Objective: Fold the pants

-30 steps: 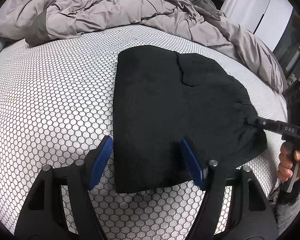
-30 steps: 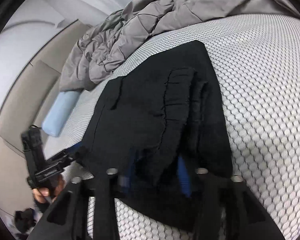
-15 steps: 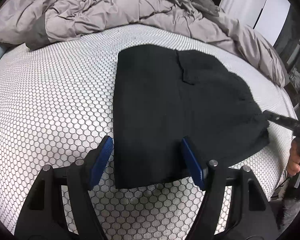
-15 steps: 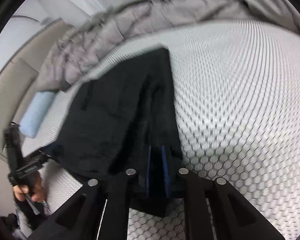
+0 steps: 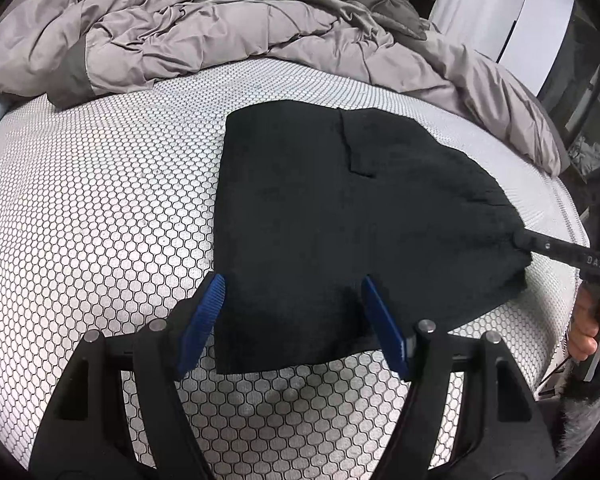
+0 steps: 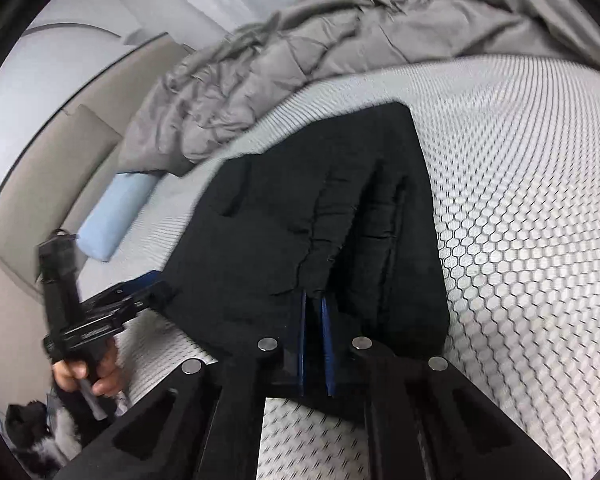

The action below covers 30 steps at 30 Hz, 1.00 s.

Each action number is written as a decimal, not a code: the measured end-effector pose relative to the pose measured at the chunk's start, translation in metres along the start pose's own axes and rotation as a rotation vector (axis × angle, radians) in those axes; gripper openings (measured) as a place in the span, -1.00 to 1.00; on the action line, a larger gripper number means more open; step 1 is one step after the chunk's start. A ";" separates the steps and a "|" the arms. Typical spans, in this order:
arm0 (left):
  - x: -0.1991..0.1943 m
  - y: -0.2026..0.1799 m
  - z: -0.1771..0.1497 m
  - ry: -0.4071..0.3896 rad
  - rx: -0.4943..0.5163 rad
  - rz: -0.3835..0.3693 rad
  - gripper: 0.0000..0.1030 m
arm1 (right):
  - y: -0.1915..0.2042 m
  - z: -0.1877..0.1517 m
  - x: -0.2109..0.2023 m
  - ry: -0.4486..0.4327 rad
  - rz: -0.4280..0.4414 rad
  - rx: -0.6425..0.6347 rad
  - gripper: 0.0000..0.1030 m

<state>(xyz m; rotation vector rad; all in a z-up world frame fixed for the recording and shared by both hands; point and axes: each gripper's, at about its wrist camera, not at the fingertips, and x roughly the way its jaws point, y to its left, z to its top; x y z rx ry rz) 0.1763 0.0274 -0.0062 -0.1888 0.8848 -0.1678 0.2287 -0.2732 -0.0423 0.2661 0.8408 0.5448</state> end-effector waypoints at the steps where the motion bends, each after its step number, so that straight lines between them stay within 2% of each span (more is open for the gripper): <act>1: 0.000 0.000 0.000 -0.001 0.006 0.003 0.32 | 0.001 -0.001 -0.001 -0.007 -0.035 -0.016 -0.88; 3: 0.005 -0.001 0.000 0.015 0.018 0.016 0.32 | -0.006 -0.004 0.016 0.046 -0.133 -0.029 -0.87; 5: 0.004 -0.002 0.001 0.012 0.024 0.026 0.32 | -0.002 -0.006 0.030 0.066 -0.183 -0.046 -0.81; 7: -0.006 -0.006 0.001 -0.029 0.042 0.027 0.32 | 0.005 -0.002 0.021 0.021 -0.193 -0.073 -0.74; 9: -0.016 -0.020 0.002 -0.098 0.113 0.031 0.32 | 0.018 -0.001 0.003 -0.068 -0.185 -0.124 -0.73; 11: -0.009 -0.036 0.003 -0.101 0.167 0.001 0.32 | 0.035 0.001 0.005 -0.097 -0.146 -0.156 -0.72; 12: 0.002 -0.046 0.004 -0.068 0.206 -0.033 0.32 | 0.047 0.002 0.020 -0.075 -0.103 -0.181 -0.70; 14: 0.027 -0.061 0.001 -0.001 0.282 -0.087 0.32 | 0.063 0.003 0.051 -0.009 -0.096 -0.232 -0.70; 16: 0.046 -0.067 -0.002 0.050 0.340 -0.077 0.32 | 0.080 0.004 0.092 0.072 -0.105 -0.292 -0.69; 18: 0.049 -0.064 -0.006 0.054 0.388 -0.092 0.32 | 0.081 0.001 0.117 0.134 -0.142 -0.345 -0.69; 20: 0.044 -0.050 -0.007 0.055 0.367 -0.097 0.32 | 0.071 0.001 0.110 0.136 -0.153 -0.330 -0.70; 22: 0.037 -0.040 -0.010 0.042 0.354 -0.098 0.32 | 0.051 0.001 0.085 0.096 -0.307 -0.319 -0.73; 24: 0.031 -0.033 -0.013 0.038 0.356 -0.092 0.32 | 0.035 0.000 0.071 0.086 -0.240 -0.258 -0.77; 26: 0.025 -0.035 -0.012 0.036 0.362 -0.068 0.32 | 0.039 0.002 0.067 0.075 -0.238 -0.262 -0.76; 27: 0.020 -0.035 -0.010 0.032 0.355 -0.064 0.31 | 0.046 0.002 0.065 0.058 -0.244 -0.278 -0.65; 29: 0.003 -0.033 -0.003 -0.023 0.333 -0.103 0.32 | 0.057 0.003 0.059 0.005 -0.227 -0.304 -0.38; 30: 0.000 -0.032 0.005 -0.056 0.322 -0.120 0.32 | 0.063 0.007 0.058 -0.030 -0.213 -0.311 -0.11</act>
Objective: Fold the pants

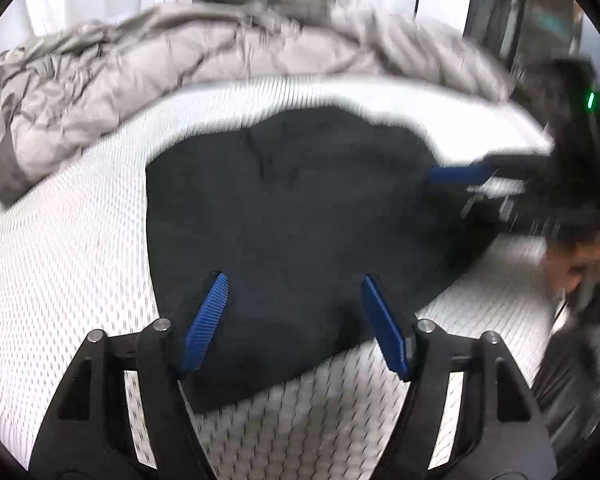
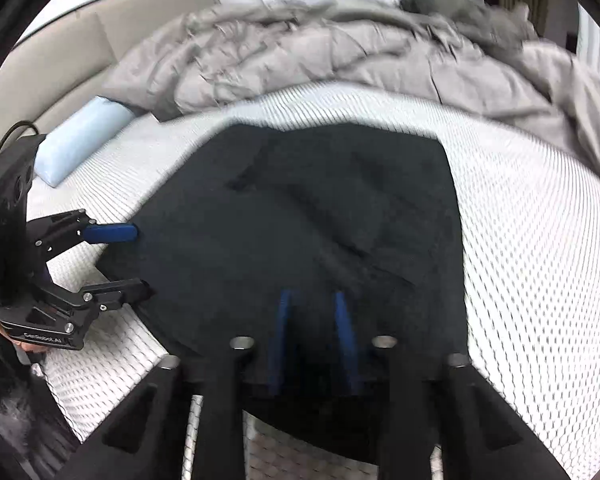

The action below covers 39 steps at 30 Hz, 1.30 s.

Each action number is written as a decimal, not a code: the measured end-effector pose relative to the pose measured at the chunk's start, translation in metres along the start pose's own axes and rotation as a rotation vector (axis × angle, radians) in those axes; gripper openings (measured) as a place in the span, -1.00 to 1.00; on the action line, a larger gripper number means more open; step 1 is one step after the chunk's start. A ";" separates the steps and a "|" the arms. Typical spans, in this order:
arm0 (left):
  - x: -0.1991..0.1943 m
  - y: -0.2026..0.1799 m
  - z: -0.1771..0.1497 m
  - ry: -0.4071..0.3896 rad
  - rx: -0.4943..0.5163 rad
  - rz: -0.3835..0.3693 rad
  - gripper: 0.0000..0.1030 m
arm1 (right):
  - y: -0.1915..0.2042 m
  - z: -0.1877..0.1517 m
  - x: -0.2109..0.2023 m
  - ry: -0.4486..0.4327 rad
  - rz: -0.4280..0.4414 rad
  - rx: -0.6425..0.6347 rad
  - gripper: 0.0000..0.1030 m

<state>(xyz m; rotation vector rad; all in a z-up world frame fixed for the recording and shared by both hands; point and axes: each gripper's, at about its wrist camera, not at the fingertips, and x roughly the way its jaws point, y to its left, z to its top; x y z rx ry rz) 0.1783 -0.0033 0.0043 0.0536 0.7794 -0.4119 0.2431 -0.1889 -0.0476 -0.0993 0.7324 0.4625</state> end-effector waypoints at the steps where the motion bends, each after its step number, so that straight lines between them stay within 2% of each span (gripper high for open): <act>1: 0.007 0.003 0.010 -0.003 -0.010 0.002 0.32 | 0.005 0.006 0.000 -0.021 0.003 -0.003 0.04; 3: 0.032 0.009 0.019 0.058 -0.013 -0.016 0.30 | 0.014 0.019 0.020 0.011 0.022 -0.011 0.05; 5: 0.057 0.018 0.015 0.115 -0.007 -0.014 0.26 | 0.019 0.024 0.052 0.091 0.023 -0.041 0.05; 7: 0.058 0.019 0.010 0.090 0.048 -0.021 0.26 | 0.015 0.022 0.074 0.144 -0.088 -0.113 0.04; 8: 0.054 0.021 0.008 0.090 0.062 -0.008 0.25 | 0.008 0.017 0.068 0.133 -0.151 -0.137 0.03; 9: 0.050 0.025 0.006 0.087 0.058 -0.001 0.24 | 0.001 0.015 0.060 0.124 -0.164 -0.132 0.01; 10: 0.048 0.028 0.004 0.086 0.053 0.005 0.23 | -0.006 0.012 0.054 0.121 -0.158 -0.119 -0.13; 11: 0.048 0.032 0.002 0.088 0.045 0.014 0.23 | -0.012 0.010 0.048 0.120 -0.150 -0.109 -0.16; 13: 0.047 0.034 0.002 0.089 0.040 0.023 0.23 | -0.007 0.009 0.042 0.094 -0.169 -0.123 -0.17; 15: 0.046 0.032 0.008 0.093 0.029 0.040 0.07 | 0.001 0.012 0.042 0.101 -0.168 -0.150 -0.14; 17: 0.038 0.030 0.022 0.060 0.038 0.031 0.04 | 0.001 0.022 0.035 0.071 -0.058 -0.081 -0.14; 19: 0.047 0.032 0.040 0.044 0.063 0.050 0.04 | 0.003 0.032 0.031 0.039 -0.048 -0.037 -0.06; 22: 0.080 0.042 0.049 0.128 0.042 0.055 0.04 | 0.010 0.051 0.071 0.099 -0.054 -0.037 -0.05; 24: 0.088 0.050 0.044 0.113 0.032 0.028 0.04 | 0.009 0.048 0.097 0.162 -0.074 -0.048 -0.06; 25: 0.086 0.051 0.042 0.093 0.045 0.025 0.05 | 0.008 0.044 0.096 0.167 -0.094 -0.075 -0.06; 27: 0.081 0.054 0.039 0.091 0.052 0.018 0.05 | -0.006 0.041 0.084 0.181 -0.203 -0.105 -0.06; 28: 0.079 0.056 0.039 0.093 0.050 0.015 0.05 | -0.018 0.038 0.077 0.179 -0.205 -0.089 -0.12; 30: 0.071 0.063 0.042 0.107 0.016 0.005 0.05 | -0.035 0.035 0.066 0.184 -0.108 -0.017 -0.12; 31: 0.068 0.065 0.046 0.108 -0.008 -0.003 0.05 | -0.035 0.037 0.062 0.172 -0.098 -0.009 -0.12; 33: 0.066 0.070 0.058 0.074 -0.035 -0.003 0.05 | -0.031 0.048 0.054 0.122 -0.069 0.028 -0.08; 35: 0.076 0.078 0.071 0.070 -0.065 0.044 0.05 | -0.025 0.062 0.054 0.053 -0.025 0.057 0.05; 36: 0.088 0.084 0.077 0.087 -0.095 0.054 0.05 | -0.021 0.069 0.064 0.054 -0.033 0.066 0.25; 37: 0.099 0.091 0.080 0.109 -0.133 0.051 0.05 | -0.018 0.072 0.075 0.077 -0.052 0.068 0.35; 38: 0.109 0.097 0.081 0.132 -0.168 0.048 0.06 | -0.015 0.073 0.094 0.128 -0.071 0.070 0.35; 39: 0.112 0.097 0.080 0.140 -0.159 0.046 0.06 | -0.015 0.071 0.106 0.174 -0.080 0.067 0.34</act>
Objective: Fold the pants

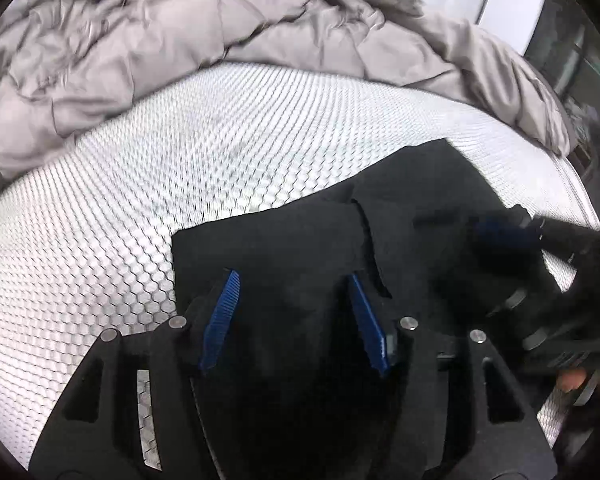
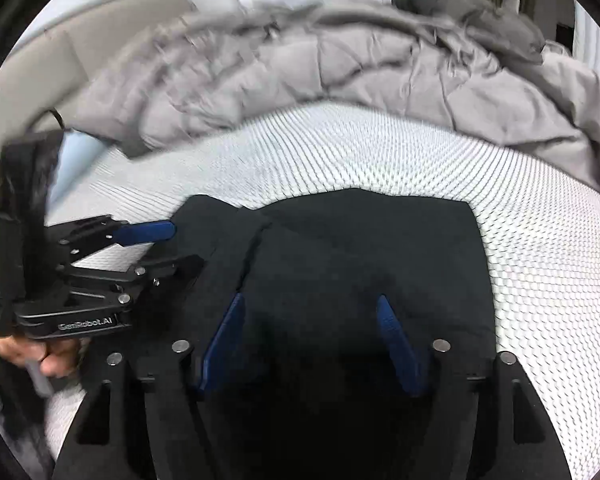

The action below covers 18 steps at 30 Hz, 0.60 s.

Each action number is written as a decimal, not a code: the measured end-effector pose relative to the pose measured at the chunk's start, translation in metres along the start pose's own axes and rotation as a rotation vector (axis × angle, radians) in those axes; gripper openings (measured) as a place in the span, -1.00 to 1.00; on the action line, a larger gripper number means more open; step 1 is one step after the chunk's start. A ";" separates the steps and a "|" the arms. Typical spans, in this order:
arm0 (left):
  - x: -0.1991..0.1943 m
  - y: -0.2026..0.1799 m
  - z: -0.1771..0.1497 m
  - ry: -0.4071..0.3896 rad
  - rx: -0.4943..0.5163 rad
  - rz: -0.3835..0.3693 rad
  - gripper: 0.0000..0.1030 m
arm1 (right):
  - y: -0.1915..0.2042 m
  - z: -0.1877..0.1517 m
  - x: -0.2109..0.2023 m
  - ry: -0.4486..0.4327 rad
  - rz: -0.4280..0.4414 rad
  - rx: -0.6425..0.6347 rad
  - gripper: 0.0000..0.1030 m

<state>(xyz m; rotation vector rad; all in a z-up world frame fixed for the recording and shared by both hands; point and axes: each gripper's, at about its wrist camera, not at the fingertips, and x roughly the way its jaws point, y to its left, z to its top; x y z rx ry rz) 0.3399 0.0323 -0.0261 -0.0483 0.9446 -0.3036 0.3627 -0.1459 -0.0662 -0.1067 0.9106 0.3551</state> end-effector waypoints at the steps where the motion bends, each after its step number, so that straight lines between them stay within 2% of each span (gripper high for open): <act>1: -0.001 -0.001 -0.001 -0.001 0.025 0.003 0.07 | 0.000 -0.004 0.011 0.034 -0.023 -0.023 0.30; 4: -0.005 0.008 -0.006 0.003 0.032 0.018 0.25 | -0.010 -0.014 -0.002 0.025 -0.112 -0.072 0.25; 6: -0.013 0.022 -0.014 0.009 -0.027 0.000 0.26 | -0.032 -0.023 -0.021 0.000 -0.051 -0.021 -0.03; 8: -0.023 0.039 -0.024 0.031 -0.119 0.001 0.25 | -0.049 -0.033 -0.038 -0.025 -0.004 0.026 -0.03; 9: -0.029 0.047 -0.029 0.049 -0.176 -0.028 0.23 | -0.054 -0.037 -0.046 -0.034 -0.036 0.030 -0.03; 10: -0.036 0.055 -0.037 0.066 -0.240 -0.069 0.22 | -0.060 -0.042 -0.055 -0.038 -0.110 0.038 0.06; 11: -0.044 0.060 -0.044 0.063 -0.280 -0.103 0.22 | -0.067 -0.045 -0.061 -0.039 -0.144 0.060 0.15; 12: -0.053 0.061 -0.051 0.051 -0.307 -0.125 0.22 | -0.076 -0.051 -0.069 -0.055 -0.134 0.100 0.26; 15: -0.079 0.057 -0.072 0.012 -0.363 -0.155 0.22 | -0.104 -0.067 -0.077 -0.071 0.002 0.245 0.26; 18: -0.084 0.048 -0.093 -0.001 -0.420 -0.147 0.22 | -0.115 -0.079 -0.063 -0.030 0.212 0.338 0.40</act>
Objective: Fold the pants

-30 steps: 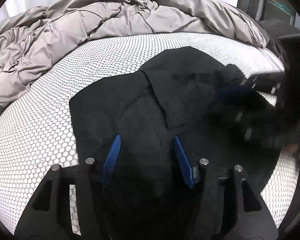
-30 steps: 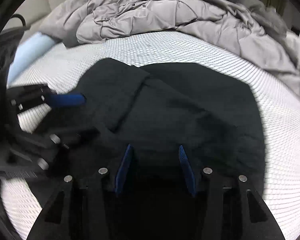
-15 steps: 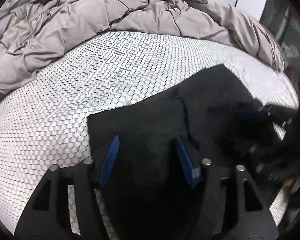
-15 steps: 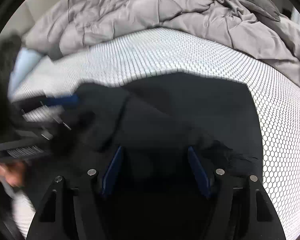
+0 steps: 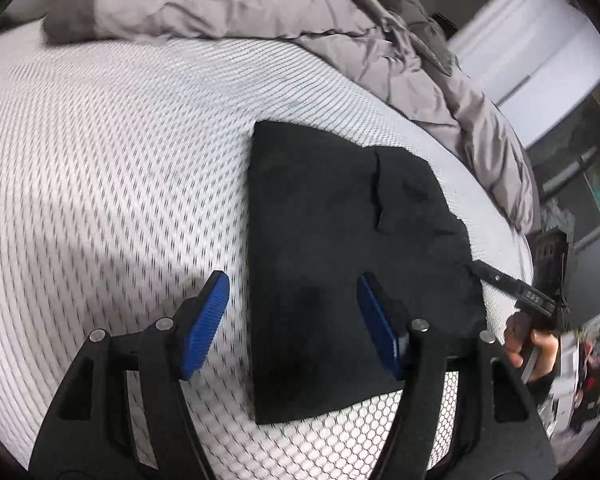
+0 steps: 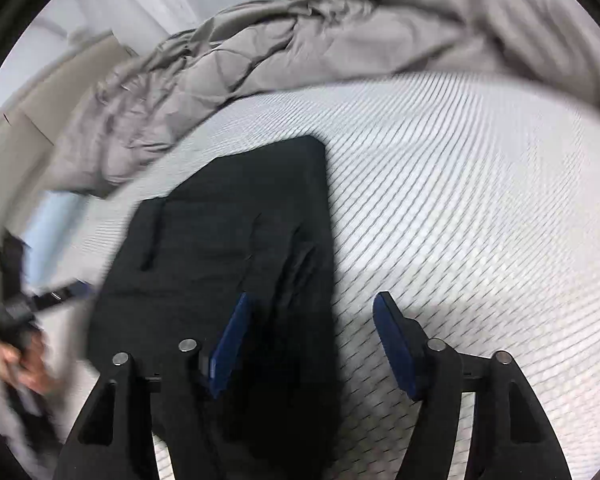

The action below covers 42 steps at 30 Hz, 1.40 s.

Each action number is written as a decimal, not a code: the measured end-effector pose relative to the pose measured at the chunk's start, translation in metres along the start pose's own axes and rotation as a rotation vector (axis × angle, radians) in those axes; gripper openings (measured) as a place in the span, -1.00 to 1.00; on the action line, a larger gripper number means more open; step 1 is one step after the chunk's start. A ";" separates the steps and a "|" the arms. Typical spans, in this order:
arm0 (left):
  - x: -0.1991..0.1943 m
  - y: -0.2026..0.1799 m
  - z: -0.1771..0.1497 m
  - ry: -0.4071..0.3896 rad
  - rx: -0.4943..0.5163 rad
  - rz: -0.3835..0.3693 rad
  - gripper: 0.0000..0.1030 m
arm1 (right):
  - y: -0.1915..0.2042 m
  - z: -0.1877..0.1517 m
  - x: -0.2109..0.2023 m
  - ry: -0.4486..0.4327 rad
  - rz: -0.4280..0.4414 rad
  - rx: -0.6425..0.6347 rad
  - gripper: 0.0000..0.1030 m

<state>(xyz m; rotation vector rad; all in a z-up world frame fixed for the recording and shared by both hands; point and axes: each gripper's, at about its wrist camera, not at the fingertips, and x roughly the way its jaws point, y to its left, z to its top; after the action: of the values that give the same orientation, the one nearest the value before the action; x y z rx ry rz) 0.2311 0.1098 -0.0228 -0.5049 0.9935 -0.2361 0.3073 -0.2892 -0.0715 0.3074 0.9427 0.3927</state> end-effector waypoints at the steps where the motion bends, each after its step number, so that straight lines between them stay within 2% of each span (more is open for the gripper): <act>1: 0.008 0.004 -0.006 0.019 -0.029 -0.006 0.22 | -0.004 -0.003 0.004 0.013 0.028 0.021 0.40; 3: 0.024 0.009 -0.013 0.052 -0.076 -0.018 0.22 | -0.008 -0.005 0.011 0.051 0.094 0.050 0.45; 4: 0.027 0.009 -0.015 0.037 -0.069 -0.028 0.17 | -0.008 -0.005 0.013 0.053 0.108 0.045 0.48; 6: 0.031 0.005 -0.013 0.029 -0.044 -0.051 -0.24 | -0.004 -0.006 0.020 0.042 0.105 0.028 0.48; 8: 0.034 0.001 -0.009 0.025 -0.041 -0.053 -0.33 | 0.010 -0.004 0.034 0.028 0.077 0.009 0.29; 9: 0.034 -0.001 -0.006 0.013 -0.037 -0.049 -0.44 | 0.017 -0.002 0.038 0.022 0.061 0.000 -0.06; 10: 0.032 -0.005 -0.002 -0.002 -0.022 -0.036 -0.48 | 0.024 0.002 0.040 -0.001 0.044 -0.008 -0.24; 12: 0.029 -0.008 0.005 -0.037 -0.008 0.004 -0.52 | 0.045 0.007 0.037 -0.063 0.023 -0.064 -0.39; 14: 0.028 -0.003 0.008 -0.050 -0.022 0.035 -0.51 | 0.057 0.012 0.039 -0.097 0.014 -0.105 -0.40; 15: 0.030 -0.002 0.008 -0.045 -0.018 0.040 -0.48 | 0.057 0.013 0.045 -0.081 -0.015 -0.103 -0.35; 17: 0.034 -0.002 0.005 -0.044 0.003 0.056 -0.39 | 0.052 0.012 0.057 -0.040 -0.099 -0.117 0.06; 18: 0.033 -0.003 0.003 -0.049 0.021 0.071 -0.34 | 0.049 0.010 0.056 -0.036 -0.111 -0.128 0.30; 20: 0.026 -0.005 -0.003 -0.065 0.065 0.117 -0.30 | 0.044 0.002 0.040 -0.045 -0.091 -0.136 0.32; 22: 0.017 -0.003 -0.011 -0.070 0.067 0.140 -0.29 | 0.044 -0.008 0.028 -0.067 -0.134 -0.157 0.38; 24: 0.006 -0.004 -0.021 -0.078 0.065 0.147 -0.29 | 0.040 -0.021 0.020 -0.052 -0.144 -0.162 0.38; 26: -0.005 -0.012 -0.032 -0.102 0.109 0.182 -0.29 | 0.038 -0.033 0.012 -0.052 -0.167 -0.178 0.38; 28: -0.019 -0.020 -0.042 -0.141 0.156 0.223 -0.29 | 0.039 -0.041 0.002 -0.077 -0.197 -0.190 0.52; 31: -0.046 -0.031 -0.067 -0.232 0.187 0.260 0.00 | 0.040 -0.052 -0.016 -0.130 -0.249 -0.199 0.71; 33: -0.064 -0.038 -0.082 -0.295 0.180 0.262 0.37 | 0.043 -0.061 -0.034 -0.179 -0.235 -0.225 0.79; 34: -0.071 -0.043 -0.087 -0.323 0.190 0.251 0.45 | 0.046 -0.067 -0.045 -0.218 -0.217 -0.241 0.93; 35: -0.075 -0.052 -0.090 -0.345 0.213 0.256 0.61 | 0.048 -0.075 -0.056 -0.264 -0.196 -0.254 1.00; 38: -0.084 -0.072 -0.102 -0.414 0.302 0.297 0.80 | 0.058 -0.093 -0.076 -0.345 -0.140 -0.293 1.00; 39: -0.084 -0.077 -0.106 -0.425 0.315 0.308 0.97 | 0.062 -0.101 -0.083 -0.375 -0.131 -0.308 1.00; 42: -0.084 -0.088 -0.119 -0.446 0.328 0.316 0.98 | 0.068 -0.119 -0.097 -0.436 -0.108 -0.330 1.00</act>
<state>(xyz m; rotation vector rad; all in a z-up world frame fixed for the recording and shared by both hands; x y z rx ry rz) 0.0887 0.0329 0.0311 -0.0867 0.5700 0.0025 0.1448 -0.2623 -0.0393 0.0349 0.4541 0.3565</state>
